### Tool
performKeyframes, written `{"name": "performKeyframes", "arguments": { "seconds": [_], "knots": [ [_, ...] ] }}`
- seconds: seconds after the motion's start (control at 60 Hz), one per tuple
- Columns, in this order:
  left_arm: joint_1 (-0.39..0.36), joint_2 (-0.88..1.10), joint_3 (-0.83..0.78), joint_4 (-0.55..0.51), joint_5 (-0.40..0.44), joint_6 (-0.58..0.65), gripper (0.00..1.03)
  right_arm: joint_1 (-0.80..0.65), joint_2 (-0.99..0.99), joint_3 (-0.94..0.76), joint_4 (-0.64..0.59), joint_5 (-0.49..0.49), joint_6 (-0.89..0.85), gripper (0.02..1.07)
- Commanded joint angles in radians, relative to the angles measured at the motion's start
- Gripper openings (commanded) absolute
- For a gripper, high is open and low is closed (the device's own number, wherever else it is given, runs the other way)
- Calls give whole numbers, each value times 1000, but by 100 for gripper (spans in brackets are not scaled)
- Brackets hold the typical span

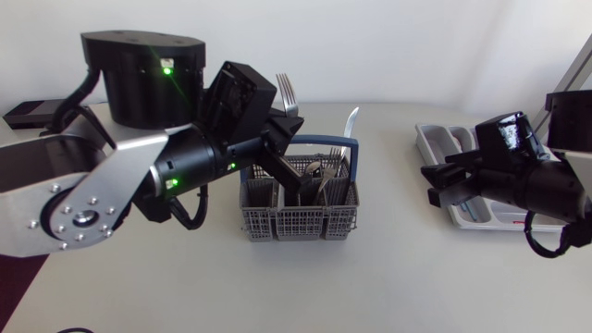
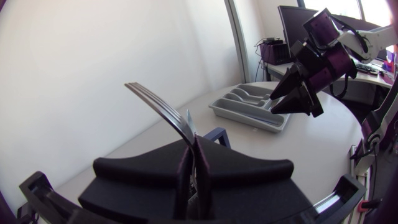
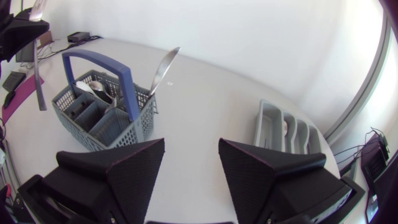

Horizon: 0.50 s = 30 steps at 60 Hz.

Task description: Sort the cutlery from the basket into the organizer compartments.

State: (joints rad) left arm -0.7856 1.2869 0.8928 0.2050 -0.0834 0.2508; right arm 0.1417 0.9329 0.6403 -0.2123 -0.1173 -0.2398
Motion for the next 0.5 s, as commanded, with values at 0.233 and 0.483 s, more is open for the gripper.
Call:
{"name": "performKeyframes", "arguments": {
  "seconds": [0.233,0.483],
  "knots": [
    [36,-1,83,-92,275,-88,3,58,-45,45,-78,-205,4,66],
    [97,43,100,-110,545,-87,3,99,-31,61,-98,-375,20,66]
  ]
}}
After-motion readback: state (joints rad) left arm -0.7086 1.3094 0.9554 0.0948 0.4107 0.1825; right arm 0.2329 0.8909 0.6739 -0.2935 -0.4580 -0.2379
